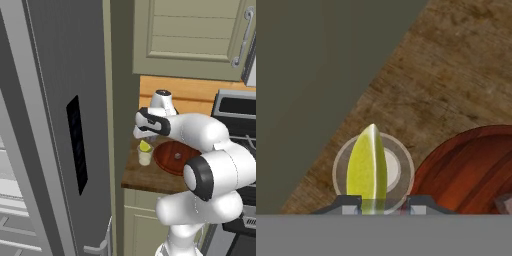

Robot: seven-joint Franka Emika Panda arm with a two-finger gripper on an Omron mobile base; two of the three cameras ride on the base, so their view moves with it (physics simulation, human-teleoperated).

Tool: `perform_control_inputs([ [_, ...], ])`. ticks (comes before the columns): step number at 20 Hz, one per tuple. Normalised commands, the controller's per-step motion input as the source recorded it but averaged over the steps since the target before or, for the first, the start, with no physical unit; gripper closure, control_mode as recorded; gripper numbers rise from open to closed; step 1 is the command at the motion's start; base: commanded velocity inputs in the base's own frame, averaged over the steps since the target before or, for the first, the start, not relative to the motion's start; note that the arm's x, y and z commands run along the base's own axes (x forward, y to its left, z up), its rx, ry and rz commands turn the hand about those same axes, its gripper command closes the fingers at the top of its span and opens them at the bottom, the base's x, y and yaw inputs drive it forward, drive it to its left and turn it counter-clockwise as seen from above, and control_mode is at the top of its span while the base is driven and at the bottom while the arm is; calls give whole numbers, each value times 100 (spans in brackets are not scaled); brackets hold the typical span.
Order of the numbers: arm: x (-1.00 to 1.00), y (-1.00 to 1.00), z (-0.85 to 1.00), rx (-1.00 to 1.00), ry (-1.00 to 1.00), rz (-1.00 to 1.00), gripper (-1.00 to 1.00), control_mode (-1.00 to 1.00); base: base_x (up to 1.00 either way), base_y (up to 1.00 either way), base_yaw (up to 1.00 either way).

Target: Grab a lemon wedge from the fridge and one ice cube from the ice bowl, and put them in the glass of lemonade.

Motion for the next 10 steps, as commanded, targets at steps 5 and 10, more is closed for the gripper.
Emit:
perform_control_inputs([
  [5,0,0,-5,0,0,0,100,-100,0,0,0],
  [10,2,0,-2,0,4,0,100,-100,0,0,0],
])
